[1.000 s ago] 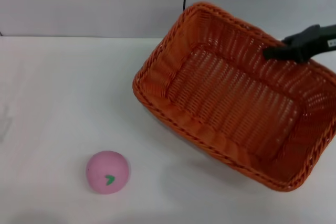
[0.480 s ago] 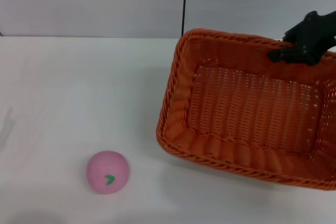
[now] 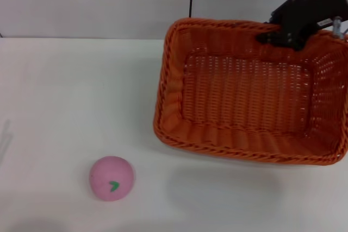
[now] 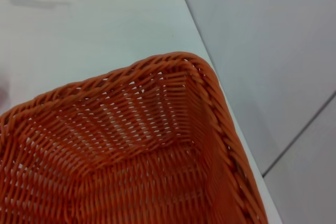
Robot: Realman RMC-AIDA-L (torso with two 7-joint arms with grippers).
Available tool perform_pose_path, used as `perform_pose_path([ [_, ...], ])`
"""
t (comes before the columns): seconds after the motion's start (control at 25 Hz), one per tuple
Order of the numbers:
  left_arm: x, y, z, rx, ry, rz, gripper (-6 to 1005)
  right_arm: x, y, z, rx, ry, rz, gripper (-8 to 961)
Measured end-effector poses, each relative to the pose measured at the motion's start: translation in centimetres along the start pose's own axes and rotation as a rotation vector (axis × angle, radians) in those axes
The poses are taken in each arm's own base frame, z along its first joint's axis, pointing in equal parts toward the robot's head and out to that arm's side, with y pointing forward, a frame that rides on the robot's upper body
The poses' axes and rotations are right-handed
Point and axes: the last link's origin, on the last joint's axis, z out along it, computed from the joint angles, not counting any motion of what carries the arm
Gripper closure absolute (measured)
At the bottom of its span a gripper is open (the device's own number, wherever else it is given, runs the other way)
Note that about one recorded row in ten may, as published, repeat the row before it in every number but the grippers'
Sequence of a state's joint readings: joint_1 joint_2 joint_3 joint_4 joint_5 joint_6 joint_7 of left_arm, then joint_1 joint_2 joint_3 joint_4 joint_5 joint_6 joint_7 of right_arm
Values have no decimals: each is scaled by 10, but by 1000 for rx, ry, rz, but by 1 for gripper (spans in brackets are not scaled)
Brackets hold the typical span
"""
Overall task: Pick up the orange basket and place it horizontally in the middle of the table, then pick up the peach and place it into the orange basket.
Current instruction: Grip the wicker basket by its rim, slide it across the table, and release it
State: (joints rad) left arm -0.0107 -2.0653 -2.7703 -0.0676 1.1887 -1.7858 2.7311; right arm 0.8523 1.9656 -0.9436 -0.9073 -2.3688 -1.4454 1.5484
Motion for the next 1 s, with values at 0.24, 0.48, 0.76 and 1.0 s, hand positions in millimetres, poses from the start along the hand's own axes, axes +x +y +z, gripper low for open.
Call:
perform_pose_path([
  [0.24, -1, 2, -6, 11, -7, -13, 203, -7, 8, 27, -19, -32, -75, 812],
  [0.48, -1, 3, -6, 13, -8, -17, 204, -16, 15, 37, -32, -70, -138, 812],
  [0.76, -2, 4, -6, 14, -8, -25, 204, -20, 18, 44, -34, -116, -165, 812],
  [1.0, -2, 4, -7, 15, -7, -26, 204, -24, 23, 50, -36, -184, -141, 810],
])
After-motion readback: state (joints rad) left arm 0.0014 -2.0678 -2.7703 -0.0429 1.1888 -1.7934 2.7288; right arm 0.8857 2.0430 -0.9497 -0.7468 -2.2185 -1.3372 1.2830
